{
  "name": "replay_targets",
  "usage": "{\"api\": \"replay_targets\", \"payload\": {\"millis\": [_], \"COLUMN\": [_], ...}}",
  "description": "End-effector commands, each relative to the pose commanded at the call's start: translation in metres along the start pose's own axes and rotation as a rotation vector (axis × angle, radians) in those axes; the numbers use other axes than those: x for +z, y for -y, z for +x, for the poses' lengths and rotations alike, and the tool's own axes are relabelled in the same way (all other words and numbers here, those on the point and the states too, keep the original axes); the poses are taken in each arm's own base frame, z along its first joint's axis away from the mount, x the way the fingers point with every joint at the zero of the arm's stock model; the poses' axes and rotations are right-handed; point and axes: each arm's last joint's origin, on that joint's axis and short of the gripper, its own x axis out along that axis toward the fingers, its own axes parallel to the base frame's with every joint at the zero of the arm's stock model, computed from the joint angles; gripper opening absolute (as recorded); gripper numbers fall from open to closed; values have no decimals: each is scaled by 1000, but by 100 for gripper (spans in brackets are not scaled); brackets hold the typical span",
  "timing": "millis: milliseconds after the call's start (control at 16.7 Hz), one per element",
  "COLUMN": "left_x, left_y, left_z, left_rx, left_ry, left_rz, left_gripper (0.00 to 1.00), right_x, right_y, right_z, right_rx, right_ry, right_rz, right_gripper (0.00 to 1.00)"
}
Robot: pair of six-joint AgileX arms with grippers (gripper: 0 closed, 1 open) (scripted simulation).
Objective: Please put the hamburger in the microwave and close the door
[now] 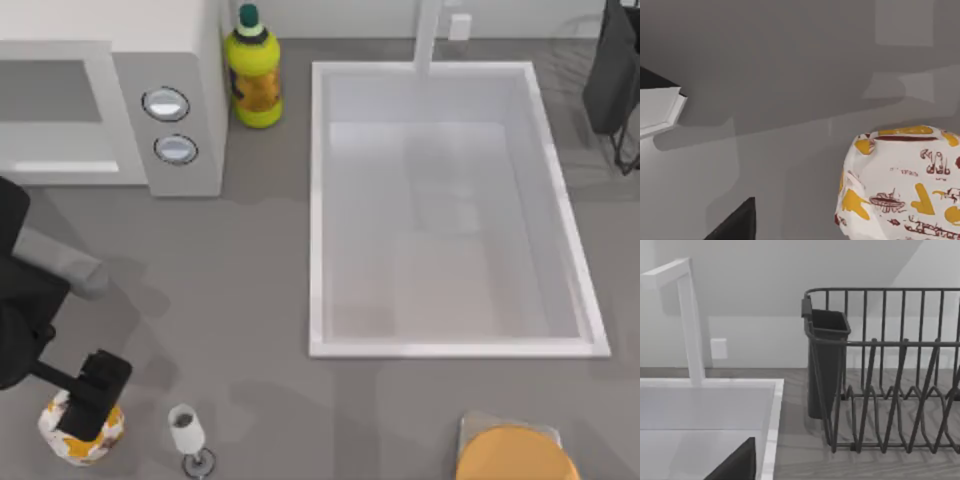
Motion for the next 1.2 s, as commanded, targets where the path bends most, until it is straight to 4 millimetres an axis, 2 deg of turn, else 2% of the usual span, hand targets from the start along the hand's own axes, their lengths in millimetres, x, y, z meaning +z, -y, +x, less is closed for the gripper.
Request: {"api": "replay_targets", "payload": {"millis": [300,720,840,1020,1200], "left_x": [26,28,36,44,34], "left_y": [6,5,4,-1,-1], "left_z": [17,19,23,43,70], "left_rx": [-72,-77,-75,-72,-70], "left_ry": [-255,-278,-274,-279,-284], "left_rz": [99,104,105,99,95], "left_gripper": [100,100,100,100,100], "right_x": [0,0,0,0,0], "right_y": [0,0,0,0,0], "right_z": [0,0,0,0,0], "right_rx": [0,0,0,0,0], "right_ry": [0,0,0,0,0], "right_rz": [0,0,0,0,0], "right_gripper": [100,100,100,100,100]}}
